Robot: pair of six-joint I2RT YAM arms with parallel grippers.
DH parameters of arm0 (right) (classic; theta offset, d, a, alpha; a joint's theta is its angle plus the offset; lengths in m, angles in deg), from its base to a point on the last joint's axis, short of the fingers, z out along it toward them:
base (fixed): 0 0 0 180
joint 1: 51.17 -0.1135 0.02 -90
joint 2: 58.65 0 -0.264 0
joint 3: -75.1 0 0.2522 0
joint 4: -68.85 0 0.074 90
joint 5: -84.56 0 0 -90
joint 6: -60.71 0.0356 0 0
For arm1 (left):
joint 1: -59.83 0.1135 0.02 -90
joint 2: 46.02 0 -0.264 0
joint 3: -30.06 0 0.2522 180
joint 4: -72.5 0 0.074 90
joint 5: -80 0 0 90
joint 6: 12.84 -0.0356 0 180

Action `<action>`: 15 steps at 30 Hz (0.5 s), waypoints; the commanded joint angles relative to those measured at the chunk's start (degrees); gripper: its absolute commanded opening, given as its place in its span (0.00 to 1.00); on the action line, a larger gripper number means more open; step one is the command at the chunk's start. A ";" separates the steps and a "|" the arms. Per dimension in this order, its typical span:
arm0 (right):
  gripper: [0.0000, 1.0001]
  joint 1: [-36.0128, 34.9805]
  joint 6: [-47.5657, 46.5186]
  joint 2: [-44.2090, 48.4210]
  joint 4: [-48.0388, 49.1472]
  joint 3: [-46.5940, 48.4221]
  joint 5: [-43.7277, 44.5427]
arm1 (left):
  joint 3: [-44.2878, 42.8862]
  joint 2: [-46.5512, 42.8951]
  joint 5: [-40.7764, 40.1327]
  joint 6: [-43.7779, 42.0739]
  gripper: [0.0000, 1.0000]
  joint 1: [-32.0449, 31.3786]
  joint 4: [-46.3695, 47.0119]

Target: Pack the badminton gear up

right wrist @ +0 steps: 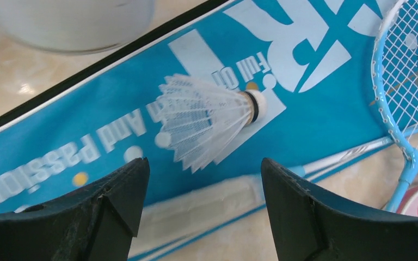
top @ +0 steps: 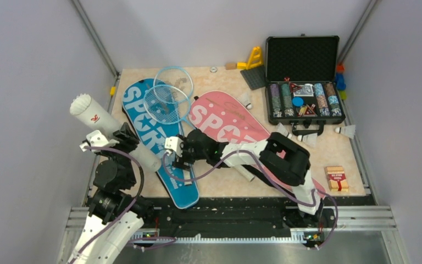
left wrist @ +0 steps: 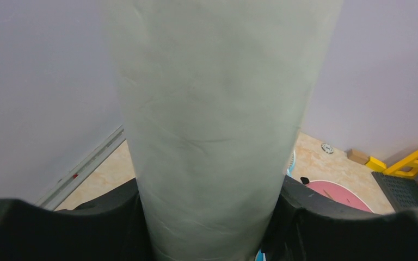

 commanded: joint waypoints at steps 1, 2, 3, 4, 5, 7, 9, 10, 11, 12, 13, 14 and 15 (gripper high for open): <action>0.75 0.22 -1.37 -5.63 8.80 6.67 3.70 | -1.02 -0.68 2.29 -1.25 0.25 0.10 2.63; 0.73 0.22 -1.34 -6.59 9.47 7.35 4.43 | -0.92 -0.66 2.44 -1.38 0.27 0.06 2.62; 0.72 0.28 -1.34 -7.16 10.40 7.64 5.23 | -0.81 -0.58 2.80 -1.53 0.27 0.05 2.70; 0.70 0.25 -1.22 -7.43 11.43 7.66 5.81 | -0.66 -0.56 3.29 -1.74 0.28 0.05 2.94; 0.67 0.23 -0.98 -7.31 12.42 7.60 6.25 | -0.50 -0.61 4.16 -2.21 0.28 0.05 3.11; 0.56 0.23 -0.33 -6.29 14.49 7.01 7.02 | -0.14 -0.49 5.59 -2.86 0.28 0.05 3.44; 0.24 0.27 1.91 -4.22 15.96 6.01 7.73 | 0.05 -0.52 7.09 -3.51 0.28 0.05 3.65; 0.13 0.21 3.12 -2.54 16.16 5.19 7.68 | 0.19 -0.54 7.93 -3.82 0.28 0.05 3.74; 0.06 0.24 4.26 -0.63 16.11 4.22 7.56 | 0.31 -0.46 8.79 -4.14 0.28 0.05 3.86; 0.00 0.23 5.63 1.40 15.69 3.17 8.00 | 0.52 -0.48 9.81 -4.55 0.28 0.05 4.06; 0.00 0.31 6.49 3.74 14.41 2.39 8.26 | 0.70 -0.50 10.93 -5.05 0.28 0.10 4.32; 0.00 0.48 7.13 6.14 12.26 1.53 8.48 | 1.06 -0.52 12.00 -5.52 0.28 0.06 4.66; 0.00 0.87 8.48 9.76 9.60 -0.03 8.81 | 1.38 -0.34 13.41 -5.93 0.28 0.05 5.12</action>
